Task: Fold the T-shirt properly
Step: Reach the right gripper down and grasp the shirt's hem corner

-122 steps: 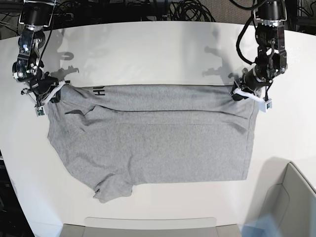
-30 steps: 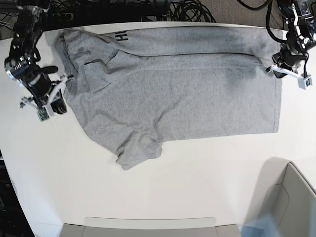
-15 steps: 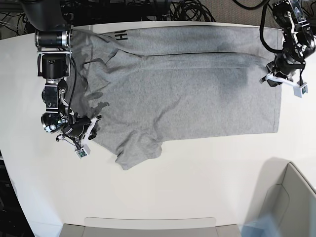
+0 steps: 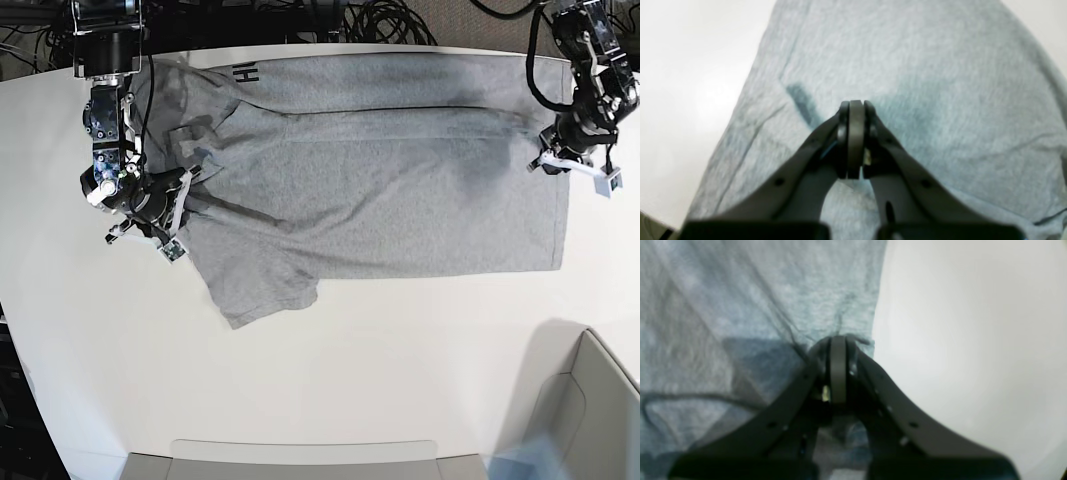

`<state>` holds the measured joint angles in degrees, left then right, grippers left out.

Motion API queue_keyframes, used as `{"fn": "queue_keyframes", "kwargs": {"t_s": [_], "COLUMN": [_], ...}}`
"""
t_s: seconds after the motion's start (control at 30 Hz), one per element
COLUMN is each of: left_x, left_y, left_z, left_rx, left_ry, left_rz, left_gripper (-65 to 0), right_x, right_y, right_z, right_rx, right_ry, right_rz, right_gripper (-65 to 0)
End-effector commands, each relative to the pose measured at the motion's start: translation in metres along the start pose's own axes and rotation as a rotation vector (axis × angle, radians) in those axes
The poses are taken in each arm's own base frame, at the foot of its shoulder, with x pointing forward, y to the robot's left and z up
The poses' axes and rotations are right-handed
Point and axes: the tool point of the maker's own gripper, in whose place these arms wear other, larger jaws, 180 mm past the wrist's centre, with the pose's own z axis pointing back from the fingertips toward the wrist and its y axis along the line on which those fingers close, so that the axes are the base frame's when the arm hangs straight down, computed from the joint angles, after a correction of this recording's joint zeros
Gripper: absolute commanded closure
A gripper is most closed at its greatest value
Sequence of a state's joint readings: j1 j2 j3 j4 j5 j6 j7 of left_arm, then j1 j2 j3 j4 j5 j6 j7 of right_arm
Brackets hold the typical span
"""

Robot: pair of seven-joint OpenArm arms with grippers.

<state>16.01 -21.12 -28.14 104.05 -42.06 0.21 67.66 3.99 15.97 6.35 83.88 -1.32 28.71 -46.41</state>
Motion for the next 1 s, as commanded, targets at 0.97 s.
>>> {"fn": "queue_keyframes", "kwargs": {"t_s": [0.97], "left_x": [0.008], "left_y": [-0.026], "left_z": [-0.004], "left_rx": [-0.073], "left_ry": [-0.05], "left_rz": [0.05], "left_gripper": [0.0], "right_x": [0.091], "right_y": [-0.035], "right_z": [-0.071], "right_rx": [0.209], "right_ry": [-0.283], "right_rz": [-0.375], "right_gripper": [-26.7]}}
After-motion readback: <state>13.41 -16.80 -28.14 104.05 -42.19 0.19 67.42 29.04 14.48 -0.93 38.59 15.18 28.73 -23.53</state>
